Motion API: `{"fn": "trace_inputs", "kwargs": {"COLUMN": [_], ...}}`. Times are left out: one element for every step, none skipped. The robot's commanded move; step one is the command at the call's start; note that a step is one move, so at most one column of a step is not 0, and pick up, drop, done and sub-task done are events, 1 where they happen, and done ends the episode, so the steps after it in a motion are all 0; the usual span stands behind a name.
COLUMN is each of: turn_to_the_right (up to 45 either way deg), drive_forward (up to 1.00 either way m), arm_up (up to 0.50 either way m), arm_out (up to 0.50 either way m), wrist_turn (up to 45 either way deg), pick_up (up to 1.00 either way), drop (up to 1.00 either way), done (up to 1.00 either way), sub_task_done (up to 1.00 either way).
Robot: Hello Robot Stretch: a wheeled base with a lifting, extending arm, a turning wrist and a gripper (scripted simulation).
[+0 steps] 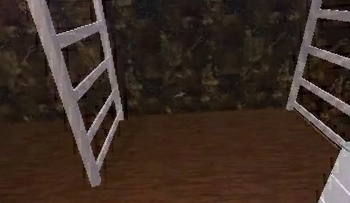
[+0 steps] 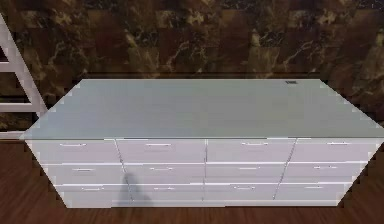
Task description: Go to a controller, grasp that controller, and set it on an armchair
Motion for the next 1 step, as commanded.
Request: {"fn": "trace_inputs", "kwargs": {"turn_to_the_right": [-9.0], "drive_forward": [0.0], "arm_up": [0.0], "arm_out": [0.0], "wrist_turn": [0.0], "pick_up": [0.0], "drop": [0.0], "done": [0.0], "sub_task_done": [0.0]}}
